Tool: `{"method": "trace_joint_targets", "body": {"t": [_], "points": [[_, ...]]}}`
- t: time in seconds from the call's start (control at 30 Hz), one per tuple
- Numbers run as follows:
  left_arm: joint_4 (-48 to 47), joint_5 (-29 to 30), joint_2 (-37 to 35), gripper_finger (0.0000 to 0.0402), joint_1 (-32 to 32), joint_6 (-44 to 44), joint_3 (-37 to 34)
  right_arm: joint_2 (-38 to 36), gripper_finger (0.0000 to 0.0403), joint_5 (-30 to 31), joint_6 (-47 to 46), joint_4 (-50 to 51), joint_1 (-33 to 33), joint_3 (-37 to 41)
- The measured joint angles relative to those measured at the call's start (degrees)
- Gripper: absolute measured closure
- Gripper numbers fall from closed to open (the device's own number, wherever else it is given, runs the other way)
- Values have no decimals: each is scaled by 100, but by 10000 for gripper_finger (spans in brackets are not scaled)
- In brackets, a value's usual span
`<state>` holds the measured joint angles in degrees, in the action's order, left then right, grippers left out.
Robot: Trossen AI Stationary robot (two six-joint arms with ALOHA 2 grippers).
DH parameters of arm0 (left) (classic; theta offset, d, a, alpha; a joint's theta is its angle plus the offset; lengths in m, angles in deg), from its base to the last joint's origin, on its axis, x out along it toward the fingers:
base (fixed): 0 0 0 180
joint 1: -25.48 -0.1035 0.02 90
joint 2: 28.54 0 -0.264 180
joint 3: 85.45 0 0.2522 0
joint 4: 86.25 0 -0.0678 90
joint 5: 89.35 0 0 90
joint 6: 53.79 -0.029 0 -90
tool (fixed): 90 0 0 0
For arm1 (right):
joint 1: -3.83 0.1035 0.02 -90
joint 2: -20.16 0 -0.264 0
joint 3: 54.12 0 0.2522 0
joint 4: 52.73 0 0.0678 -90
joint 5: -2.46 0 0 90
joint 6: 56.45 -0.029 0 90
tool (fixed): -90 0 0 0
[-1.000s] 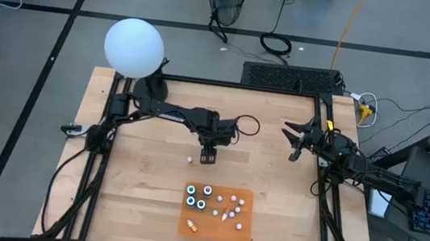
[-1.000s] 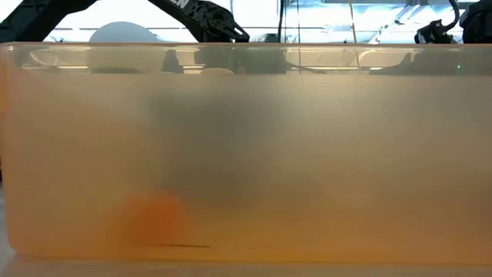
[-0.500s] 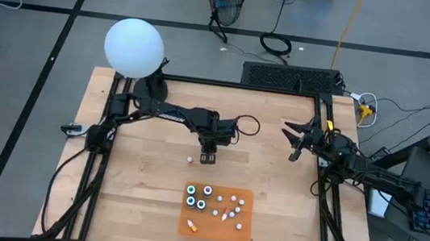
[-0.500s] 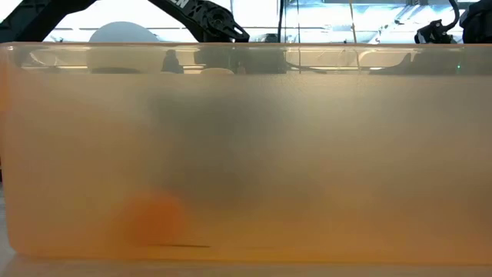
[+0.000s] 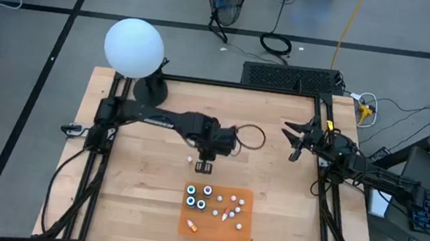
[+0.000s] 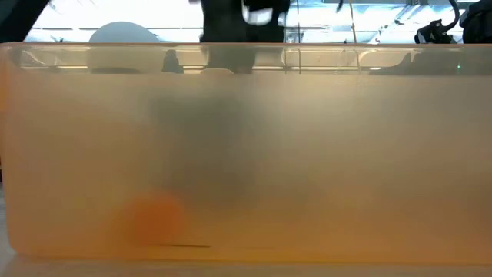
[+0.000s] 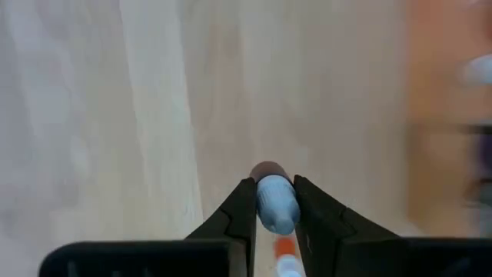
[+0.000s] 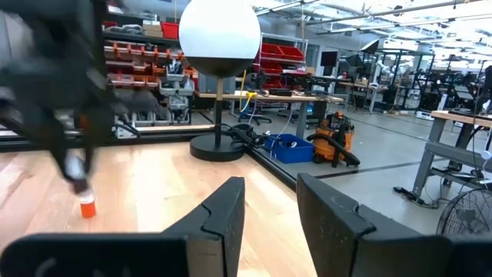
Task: Pick & Place food coloring
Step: Put the small purple food coloring bottle into the orange container
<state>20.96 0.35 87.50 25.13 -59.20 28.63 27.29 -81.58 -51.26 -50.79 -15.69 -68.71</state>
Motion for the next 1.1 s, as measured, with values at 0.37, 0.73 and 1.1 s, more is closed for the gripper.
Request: {"method": "trace_joint_targets", "body": {"t": [0.37,0.73,1.1], "points": [[-1875,1237,884,340,1377,105,3358,2,293,0,1,-10,0,1],[-1388,742,1558,340,1615,313,3105,2,293,0,0,-9,-1,0],[-834,283,1992,340,1724,280,3099,4,293,0,0,3,0,-1]]}}
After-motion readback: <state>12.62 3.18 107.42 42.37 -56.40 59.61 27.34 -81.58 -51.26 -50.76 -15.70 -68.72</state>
